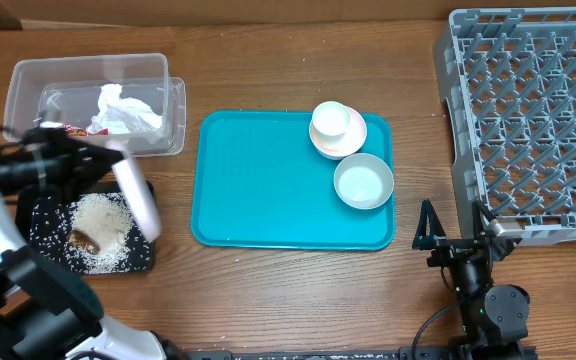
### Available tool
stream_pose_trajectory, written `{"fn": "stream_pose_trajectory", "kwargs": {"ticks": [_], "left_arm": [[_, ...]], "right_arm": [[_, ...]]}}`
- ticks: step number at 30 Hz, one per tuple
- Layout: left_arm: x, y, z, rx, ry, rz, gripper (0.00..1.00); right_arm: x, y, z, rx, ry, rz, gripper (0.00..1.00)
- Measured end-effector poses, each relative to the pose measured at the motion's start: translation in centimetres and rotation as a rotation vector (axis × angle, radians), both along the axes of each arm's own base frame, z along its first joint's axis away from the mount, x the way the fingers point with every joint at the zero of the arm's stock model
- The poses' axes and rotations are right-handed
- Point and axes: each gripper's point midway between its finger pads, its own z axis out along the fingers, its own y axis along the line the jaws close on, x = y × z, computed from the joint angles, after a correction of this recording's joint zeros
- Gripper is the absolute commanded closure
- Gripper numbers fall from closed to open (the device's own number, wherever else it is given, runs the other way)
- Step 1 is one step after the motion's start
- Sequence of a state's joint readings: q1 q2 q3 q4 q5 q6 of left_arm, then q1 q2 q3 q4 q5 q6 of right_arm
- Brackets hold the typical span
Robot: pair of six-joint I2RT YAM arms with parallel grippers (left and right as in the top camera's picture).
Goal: Sort waste into correct bins and load items into the dishwasher
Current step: 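Carry the emptied plate right back over the teal tray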
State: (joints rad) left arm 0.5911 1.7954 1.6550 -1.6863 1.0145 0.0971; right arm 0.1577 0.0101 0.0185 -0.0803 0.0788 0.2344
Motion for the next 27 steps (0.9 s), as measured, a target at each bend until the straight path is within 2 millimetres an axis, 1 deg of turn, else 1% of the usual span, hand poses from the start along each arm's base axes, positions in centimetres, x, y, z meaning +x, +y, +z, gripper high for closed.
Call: {"fn": "stream_pose_trajectory", "kwargs": {"ticks": [2, 3, 4, 6, 7, 9, 10, 11, 12, 13, 16, 18, 20, 22, 24, 27], "left_arm": [[0.1, -2.9, 0.2, 0.008, -0.013, -0.091, 0.96], [0.1, -4.8, 0.4, 0.012, -0.022, -0.152, 0.96], [0.0, -5.7, 0.5, 0.014, -0.028, -0.181, 0.96], [-0.4, -9.3, 0.9, 0.021, -0.049, -0.291, 0.96], [-0.8, -11.3, 1.0, 0.029, -0.066, -0.359, 0.96], [-1.1, -14.9, 0.9, 0.057, -0.129, -0.479, 0.96], [-1.1, -16.2, 0.7, 0.078, -0.147, -0.521, 0.96], [-1.1, -18.8, -0.1, 0.143, -0.179, -0.602, 0.96], [-1.2, -20.2, -1.0, 0.202, -0.174, -0.636, 0.96], [-0.8, -21.2, -1.9, 0.283, -0.178, -0.654, 0.96], [0.4, -22.9, -4.3, 0.543, -0.183, -0.644, 0.96], [0.9, -23.5, -5.3, 0.703, -0.183, -0.606, 0.96], [1.6, -23.7, -5.9, 0.851, -0.19, -0.546, 0.96], [2.2, -23.5, -6.2, 0.956, -0.194, -0.492, 0.96], [2.5, -23.4, -6.9, 1.025, -0.184, -0.459, 0.96], [2.8, -23.4, -8.8, 1.102, -0.139, -0.446, 0.96]], "right_arm": [[0.0, 0.0, 0.0, 0.0, 0.0, 0.0, 0.0], [0.0, 0.0, 0.0, 0.0, 0.0, 0.0, 0.0], [0.0, 0.0, 0.0, 0.001, 0.0, 0.0, 0.0], [0.0, 0.0, 0.0, 0.0, 0.0, 0.0, 0.0], [0.0, 0.0, 0.0, 0.0, 0.0, 0.0, 0.0], [0.0, 0.0, 0.0, 0.0, 0.0, 0.0, 0.0], [0.0, 0.0, 0.0, 0.0, 0.0, -0.001, 0.0], [0.0, 0.0, 0.0, 0.0, 0.0, 0.0, 0.0], [0.0, 0.0, 0.0, 0.0, 0.0, 0.0, 0.0], [0.0, 0.0, 0.0, 0.0, 0.0, 0.0, 0.0], [0.0, 0.0, 0.0, 0.0, 0.0, 0.0, 0.0], [0.0, 0.0, 0.0, 0.0, 0.0, 0.0, 0.0], [0.0, 0.0, 0.0, 0.0, 0.0, 0.0, 0.0], [0.0, 0.0, 0.0, 0.0, 0.0, 0.0, 0.0], [0.0, 0.0, 0.0, 0.0, 0.0, 0.0, 0.0], [0.0, 0.0, 0.0, 0.0, 0.0, 0.0, 0.0]]}}
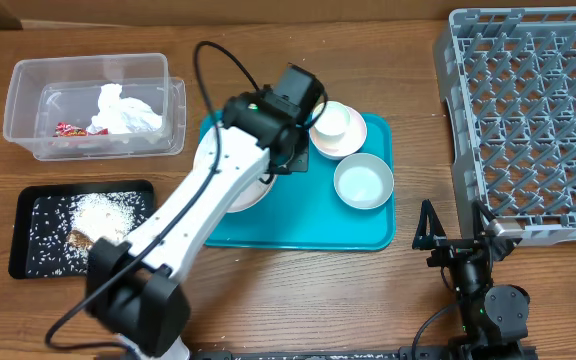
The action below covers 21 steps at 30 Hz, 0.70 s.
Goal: Sort waste into correct bins and load items into the dishwasher
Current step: 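Carry the emptied plate right back over the teal tray, then lower the plate flat onto the teal tray and open left gripper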
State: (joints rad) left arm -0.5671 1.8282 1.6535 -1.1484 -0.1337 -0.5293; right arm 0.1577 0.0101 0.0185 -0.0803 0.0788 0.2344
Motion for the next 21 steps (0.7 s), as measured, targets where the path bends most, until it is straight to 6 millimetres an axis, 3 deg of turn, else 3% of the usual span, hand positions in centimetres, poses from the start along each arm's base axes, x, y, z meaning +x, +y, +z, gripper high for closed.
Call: {"fn": "stream_pose_trajectory", "kwargs": {"ticks": [6, 8, 9, 11, 12, 21], "left_arm": [[0.0, -0.4, -5.0, 0.082, 0.099, 0.012, 0.94], [-0.2, -0.5, -6.3, 0.096, 0.13, 0.014, 0.87], [-0.2, -0.5, -6.7, 0.098, 0.141, 0.017, 0.78], [-0.4, -0.6, -7.3, 0.101, 0.158, 0.024, 0.6], [-0.4, -0.6, -7.5, 0.102, 0.164, 0.025, 0.57], [-1.0, -1.5, -7.4, 0.054, 0.204, -0.011, 0.57]], "right_arm": [[0.0, 0.0, 0.0, 0.0, 0.0, 0.0, 0.0], [0.0, 0.0, 0.0, 0.0, 0.0, 0.0, 0.0], [0.0, 0.0, 0.0, 0.0, 0.0, 0.0, 0.0], [0.0, 0.0, 0.0, 0.0, 0.0, 0.0, 0.0], [0.0, 0.0, 0.0, 0.0, 0.0, 0.0, 0.0], [0.0, 0.0, 0.0, 0.0, 0.0, 0.0, 0.0]]}}
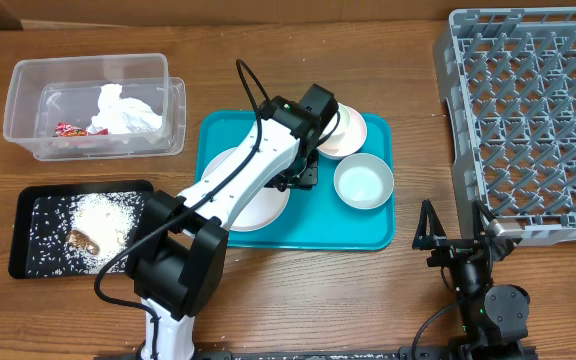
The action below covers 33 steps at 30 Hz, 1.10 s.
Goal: Sort waste into correct bins and load items into the dishwasher
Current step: 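Lower the plate flat onto the teal tray and open left gripper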
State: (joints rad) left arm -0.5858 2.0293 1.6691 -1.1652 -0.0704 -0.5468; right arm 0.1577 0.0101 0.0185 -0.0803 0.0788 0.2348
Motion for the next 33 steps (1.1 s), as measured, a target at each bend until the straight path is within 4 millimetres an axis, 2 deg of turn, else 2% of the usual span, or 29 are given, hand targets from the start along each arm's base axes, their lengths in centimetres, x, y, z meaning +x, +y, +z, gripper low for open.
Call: {"fn": "stream_pose_trajectory", "kwargs": {"ticks": [3, 8, 11, 12, 17, 20, 22, 25, 28, 29, 30, 31, 33], "left_arm": [[0.4, -0.7, 1.1, -0.029, -0.011, -0.004, 0.58], [2.7, -2.6, 4.5, -0.107, -0.103, -0.01, 0.53], [4.5, -3.9, 6.5, -0.162, -0.182, -0.016, 0.32], [5.4, -4.6, 7.2, -0.188, -0.222, -0.026, 0.31], [8.8, -6.8, 9.8, -0.291, -0.378, -0.03, 0.31], [9.4, -7.2, 10.3, -0.309, -0.409, -0.03, 0.3], [9.6, -7.1, 10.4, -0.301, -0.419, -0.026, 0.33], [10.1, -5.9, 10.3, -0.244, -0.448, -0.007, 0.37], [10.8, -3.4, 10.2, -0.141, -0.473, 0.036, 0.35], [11.0, -2.0, 10.0, -0.092, -0.477, 0.057, 0.29], [11.1, -0.6, 10.0, -0.046, -0.478, 0.076, 0.18], [11.2, 1.1, 10.0, 0.005, -0.476, 0.098, 0.03], [11.3, 4.6, 10.5, 0.096, -0.478, 0.151, 0.0]], "right_arm": [[0.0, 0.0, 0.0, 0.0, 0.0, 0.0, 0.0], [0.0, 0.0, 0.0, 0.0, 0.001, 0.0, 0.0], [0.0, 0.0, 0.0, 0.0, 0.0, 0.0, 0.0], [0.0, 0.0, 0.0, 0.0, 0.0, 0.0, 0.0], [0.0, 0.0, 0.0, 0.0, 0.0, 0.0, 0.0], [0.0, 0.0, 0.0, 0.0, 0.0, 0.0, 0.0], [0.0, 0.0, 0.0, 0.0, 0.0, 0.0, 0.0], [0.0, 0.0, 0.0, -0.001, 0.0, 0.0, 0.0], [0.0, 0.0, 0.0, 0.0, 0.0, 0.0, 0.0], [0.0, 0.0, 0.0, 0.0, 0.0, 0.0, 0.0], [0.0, 0.0, 0.0, 0.0, 0.0, 0.0, 0.0], [0.0, 0.0, 0.0, 0.0, 0.0, 0.0, 0.0], [0.0, 0.0, 0.0, 0.0, 0.0, 0.0, 0.0]]}}
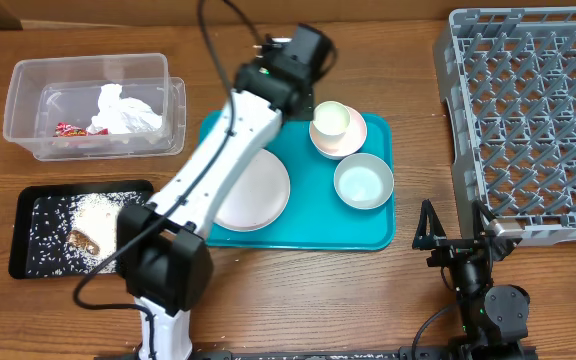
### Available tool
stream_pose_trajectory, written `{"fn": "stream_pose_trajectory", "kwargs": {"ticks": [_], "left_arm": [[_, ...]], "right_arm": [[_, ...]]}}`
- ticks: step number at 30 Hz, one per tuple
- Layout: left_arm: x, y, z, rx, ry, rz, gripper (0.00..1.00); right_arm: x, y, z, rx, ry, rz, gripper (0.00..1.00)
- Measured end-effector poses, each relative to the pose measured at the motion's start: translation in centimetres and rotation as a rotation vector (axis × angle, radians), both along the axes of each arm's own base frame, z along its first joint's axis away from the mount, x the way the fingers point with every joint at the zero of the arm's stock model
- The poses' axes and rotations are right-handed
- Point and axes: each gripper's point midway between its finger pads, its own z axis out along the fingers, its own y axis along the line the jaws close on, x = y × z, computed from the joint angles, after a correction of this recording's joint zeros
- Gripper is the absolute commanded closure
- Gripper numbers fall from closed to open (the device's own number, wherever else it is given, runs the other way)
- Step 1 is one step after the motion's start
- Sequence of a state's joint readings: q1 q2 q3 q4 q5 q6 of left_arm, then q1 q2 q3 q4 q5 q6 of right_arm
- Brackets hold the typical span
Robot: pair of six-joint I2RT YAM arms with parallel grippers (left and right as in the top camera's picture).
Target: Sort waste into correct bins and load items into the dishwasher
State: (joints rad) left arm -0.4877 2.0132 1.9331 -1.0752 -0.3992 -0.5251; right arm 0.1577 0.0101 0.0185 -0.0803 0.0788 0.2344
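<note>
A white plate lies flat on the left half of the teal tray, free of any gripper. On the tray's right half are a white cup on a saucer and a white bowl. My left gripper is raised above the tray's back edge, and the wrist hides its fingers. The right gripper stands at the table's front, beside the grey dishwasher rack, with its fingers apart and nothing between them.
A clear plastic bin at the back left holds crumpled paper and a wrapper. In front of that bin is a black tray with rice and a brown scrap. The left arm spans from the front edge across the teal tray.
The left gripper was at the plate's right edge, low on the teal tray. Now it is raised and farther back, and the plate lies alone where it was.
The left arm first held a tilted white plate over the black tray with the rice. Then the plate was over the teal tray's left half, still held. Then it lay flat with the gripper at its edge. Now the gripper is off it.
</note>
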Motion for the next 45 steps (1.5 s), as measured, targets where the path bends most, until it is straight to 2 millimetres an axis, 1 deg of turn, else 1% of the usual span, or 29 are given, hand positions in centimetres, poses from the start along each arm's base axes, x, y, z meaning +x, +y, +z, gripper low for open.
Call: {"fn": "stream_pose_trajectory", "kwargs": {"ticks": [1, 3, 4, 5, 7, 10, 12, 15, 18, 20, 22, 23, 25, 26, 28, 30, 31, 32, 34, 36, 38, 40, 43, 44, 45], "left_arm": [[0.1, 1.7, 0.6, 0.027, -0.008, 0.037, 0.0], [0.1, 5.3, 2.3, 0.06, -0.036, 0.12, 0.0], [-0.1, 7.4, 3.6, 0.066, -0.058, 0.173, 0.0], [-0.4, 9.1, 4.8, 0.066, -0.077, 0.217, 0.0], [-1.3, 12.8, 7.2, 0.051, -0.118, 0.317, 0.0], [-3.0, 17.7, 10.0, 0.013, -0.155, 0.446, 0.0], [-4.0, 20.1, 10.8, -0.016, -0.16, 0.509, 0.0], [-4.6, 22.4, 10.4, -0.069, -0.135, 0.57, 0.0], [-4.7, 23.5, 9.8, -0.115, -0.115, 0.602, 0.0], [-4.7, 23.8, 9.6, -0.143, -0.107, 0.608, 0.0], [-4.7, 23.6, 9.5, -0.16, -0.102, 0.604, 0.0], [-4.6, 23.4, 9.5, -0.17, -0.099, 0.6, 0.0], [-4.6, 23.2, 9.4, -0.183, -0.096, 0.594, 0.0], [-4.6, 23.1, 9.4, -0.186, -0.094, 0.592, 0.0], [-4.6, 23.0, 9.3, -0.192, -0.092, 0.59, 0.0], [-4.6, 22.9, 9.3, -0.196, -0.09, 0.588, 0.0], [-4.6, 22.9, 9.3, -0.196, -0.09, 0.587, 0.0], [-4.6, 22.9, 9.3, -0.197, -0.089, 0.586, 0.0], [-4.6, 22.8, 9.3, -0.199, -0.088, 0.584, 0.0], [-4.6, 22.8, 9.3, -0.2, -0.088, 0.584, 0.0], [-4.6, 22.7, 9.3, -0.202, -0.087, 0.583, 0.0], [-4.6, 22.7, 9.3, -0.202, -0.088, 0.583, 0.0], [-4.6, 22.7, 9.3, -0.202, -0.087, 0.583, 0.0], [-4.6, 22.7, 9.3, -0.202, -0.088, 0.583, 0.0], [-4.6, 22.7, 9.3, -0.202, -0.088, 0.583, 0.0]], "right_arm": [[0.0, 0.0, 0.0, 0.0, 0.0, 0.0, 0.0], [0.0, 0.0, 0.0, 0.0, 0.0, 0.0, 0.0], [0.0, 0.0, 0.0, 0.0, 0.0, 0.0, 0.0], [0.0, 0.0, 0.0, 0.0, 0.0, 0.0, 0.0], [0.0, 0.0, 0.0, 0.0, 0.0, 0.0, 0.0], [0.0, 0.0, 0.0, 0.0, 0.0, 0.0, 0.0], [0.0, 0.0, 0.0, 0.0, 0.0, 0.0, 0.0], [0.0, 0.0, 0.0, 0.0, 0.0, 0.0, 0.0], [0.0, 0.0, 0.1, 0.001, -0.003, 0.0, 0.0], [0.0, 0.0, 0.7, 0.013, -0.029, 0.002, 0.0], [-0.1, 0.5, 1.9, 0.065, -0.072, 0.034, 0.0], [-0.3, 1.3, 2.4, 0.117, -0.083, 0.078, 0.0], [-0.9, 3.6, 3.0, 0.262, -0.071, 0.226, 0.0], [-1.5, 5.0, 3.7, 0.346, -0.066, 0.321, 0.0], [-2.6, 6.9, 4.6, 0.491, -0.032, 0.458, 0.0], [-3.4, 8.0, 4.9, 0.616, 0.024, 0.546, 0.0], [-3.8, 8.4, 5.4, 0.66, 0.031, 0.581, 0.0], [-4.3, 8.7, 6.5, 0.689, 0.01, 0.625, 0.0], [-5.8, 9.1, 9.3, 0.712, -0.077, 0.719, 0.0], [-6.6, 9.4, 10.4, 0.73, -0.09, 0.76, 0.01], [-6.6, 9.6, 10.7, 0.754, -0.027, 0.757, 0.0], [-6.7, 9.8, 11.5, 0.757, 0.036, 0.743, 0.0], [-7.1, 10.0, 13.4, 0.692, 0.158, 0.702, 0.01], [-7.1, 10.0, 13.6, 0.654, 0.225, 0.671, 0.01], [-7.3, 10.0, 14.3, 0.626, 0.261, 0.655, 0.01]]}}
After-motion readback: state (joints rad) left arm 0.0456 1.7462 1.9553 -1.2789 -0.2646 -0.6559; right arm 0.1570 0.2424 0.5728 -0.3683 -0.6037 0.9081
